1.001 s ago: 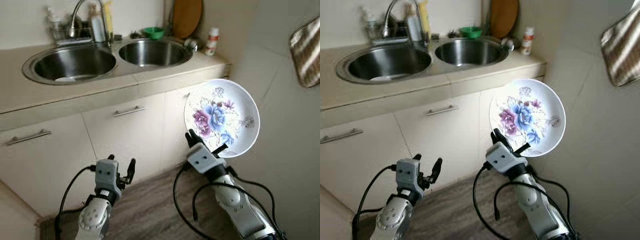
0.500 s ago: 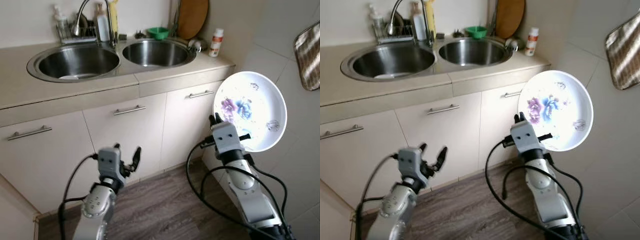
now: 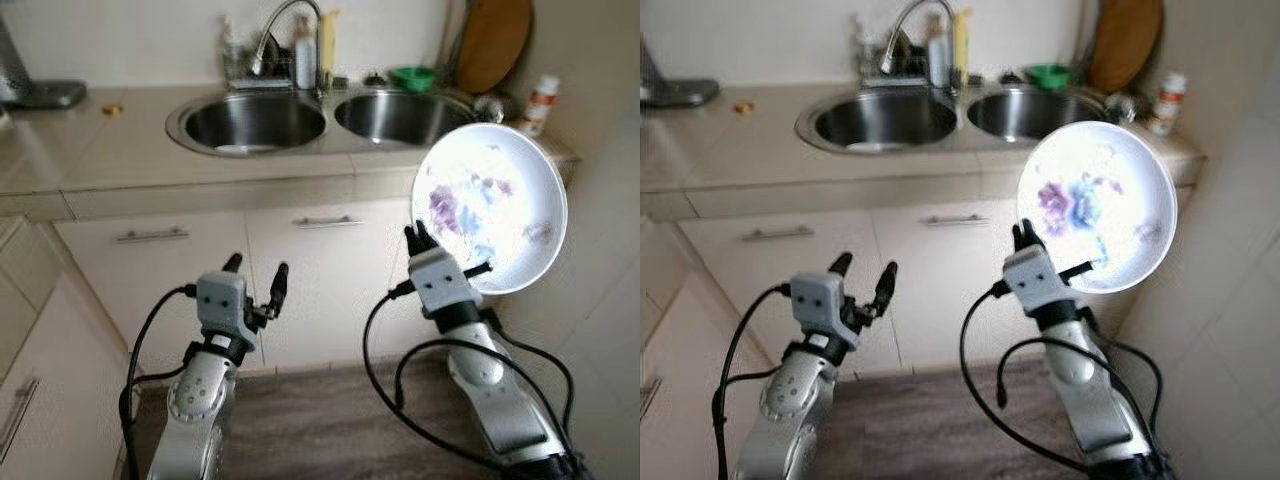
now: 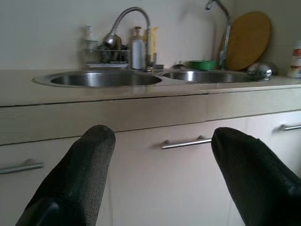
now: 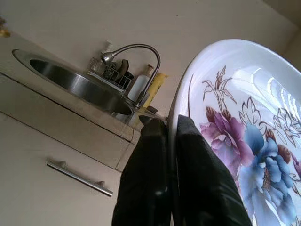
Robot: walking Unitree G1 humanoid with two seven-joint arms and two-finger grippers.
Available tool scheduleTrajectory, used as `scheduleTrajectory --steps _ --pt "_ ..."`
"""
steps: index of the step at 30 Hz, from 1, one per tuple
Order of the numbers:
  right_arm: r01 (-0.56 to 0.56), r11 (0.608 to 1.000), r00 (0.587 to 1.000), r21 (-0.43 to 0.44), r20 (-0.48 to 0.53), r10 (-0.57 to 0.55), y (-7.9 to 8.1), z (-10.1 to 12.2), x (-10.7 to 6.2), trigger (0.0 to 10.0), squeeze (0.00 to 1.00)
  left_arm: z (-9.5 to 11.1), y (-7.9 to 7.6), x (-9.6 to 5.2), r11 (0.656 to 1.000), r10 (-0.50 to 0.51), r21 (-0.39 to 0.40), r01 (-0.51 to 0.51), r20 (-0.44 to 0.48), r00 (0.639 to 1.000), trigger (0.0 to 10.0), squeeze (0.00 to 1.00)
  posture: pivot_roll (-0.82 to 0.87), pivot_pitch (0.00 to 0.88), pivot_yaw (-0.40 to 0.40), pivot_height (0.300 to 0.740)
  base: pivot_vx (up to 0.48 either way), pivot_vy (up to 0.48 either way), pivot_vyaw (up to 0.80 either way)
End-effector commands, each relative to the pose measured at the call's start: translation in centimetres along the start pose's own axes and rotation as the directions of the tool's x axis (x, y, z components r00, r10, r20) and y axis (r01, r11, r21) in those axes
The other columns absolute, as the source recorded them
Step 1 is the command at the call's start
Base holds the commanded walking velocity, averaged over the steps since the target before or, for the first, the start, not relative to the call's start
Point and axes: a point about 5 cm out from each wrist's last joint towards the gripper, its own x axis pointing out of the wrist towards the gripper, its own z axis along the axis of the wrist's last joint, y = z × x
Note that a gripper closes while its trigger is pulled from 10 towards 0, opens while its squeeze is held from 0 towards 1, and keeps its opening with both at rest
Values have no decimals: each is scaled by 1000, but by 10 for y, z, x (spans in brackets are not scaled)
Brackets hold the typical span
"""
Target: Kitchen organization
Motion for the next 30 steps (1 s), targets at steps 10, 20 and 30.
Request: scheduleTrajectory --steps 10,20,30 --pt "29 999 998 -25 49 -28 -10 3 8 10000 0 16 -3 8 1000 -4 16 2 77 997 10000 0 48 0 -69 740 346 0 0" --pt "5 996 998 -92 66 1 -8 4 12 10000 0 23 -4 11 999 -11 31 8 105 994 10000 0 45 0 -67 740 349 0 240" --pt "44 999 997 -25 67 -42 -13 3 16 10000 0 25 -3 13 999 -9 35 5 116 993 10000 0 47 0 -68 740 347 0 399"
